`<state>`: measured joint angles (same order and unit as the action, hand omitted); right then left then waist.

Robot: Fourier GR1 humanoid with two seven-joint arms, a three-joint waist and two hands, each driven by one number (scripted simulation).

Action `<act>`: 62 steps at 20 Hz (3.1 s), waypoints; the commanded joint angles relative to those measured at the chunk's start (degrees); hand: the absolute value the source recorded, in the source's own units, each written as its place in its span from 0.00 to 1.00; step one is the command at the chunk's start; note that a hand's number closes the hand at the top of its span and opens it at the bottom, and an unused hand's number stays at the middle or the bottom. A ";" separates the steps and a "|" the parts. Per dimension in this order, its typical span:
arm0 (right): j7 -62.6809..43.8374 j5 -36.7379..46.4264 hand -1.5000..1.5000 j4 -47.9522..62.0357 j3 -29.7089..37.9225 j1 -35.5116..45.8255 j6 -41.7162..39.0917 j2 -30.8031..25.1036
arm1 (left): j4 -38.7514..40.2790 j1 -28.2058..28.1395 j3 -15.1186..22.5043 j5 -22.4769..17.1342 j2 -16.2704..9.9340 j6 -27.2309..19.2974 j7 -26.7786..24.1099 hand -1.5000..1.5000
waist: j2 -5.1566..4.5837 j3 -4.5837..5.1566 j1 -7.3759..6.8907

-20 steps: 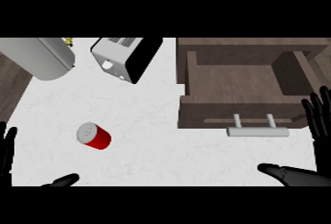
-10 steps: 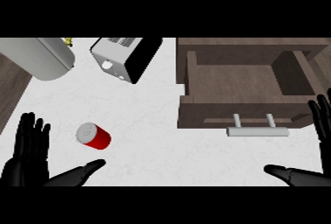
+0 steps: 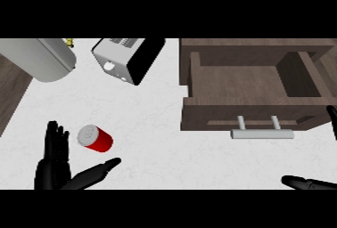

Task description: Pick up the can, place it into the drawer and close the drawer

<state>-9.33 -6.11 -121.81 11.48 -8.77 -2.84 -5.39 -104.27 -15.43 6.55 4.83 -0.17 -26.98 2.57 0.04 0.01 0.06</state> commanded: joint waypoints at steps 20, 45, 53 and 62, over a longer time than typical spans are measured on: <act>-2.77 -0.97 0.00 -5.25 4.01 -2.35 -3.51 0.52 | 34.34 11.20 -11.80 -14.80 -1.40 4.72 -21.78 0.00 | -0.01 0.00 0.10; -7.40 -3.16 0.00 -6.88 7.33 1.01 -4.00 -0.04 | 66.99 31.11 -18.04 -18.27 -4.45 17.45 -38.14 1.00 | -0.06 0.02 0.40; -5.37 -0.54 0.00 -1.58 7.20 5.27 -2.68 -0.46 | 70.87 37.08 -18.68 -18.83 -5.04 19.40 -39.91 1.00 | -0.11 0.01 0.26; -12.86 -0.37 0.00 -10.58 5.68 4.51 -1.13 -0.26 | 78.09 47.06 -14.92 -16.30 -2.28 26.21 -38.40 1.00 | -0.21 0.08 1.12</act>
<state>-18.06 -5.37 -129.48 16.66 -5.40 -4.92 -4.82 -28.24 27.99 -10.17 -12.42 -4.28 -3.44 -36.97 -0.18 0.05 0.86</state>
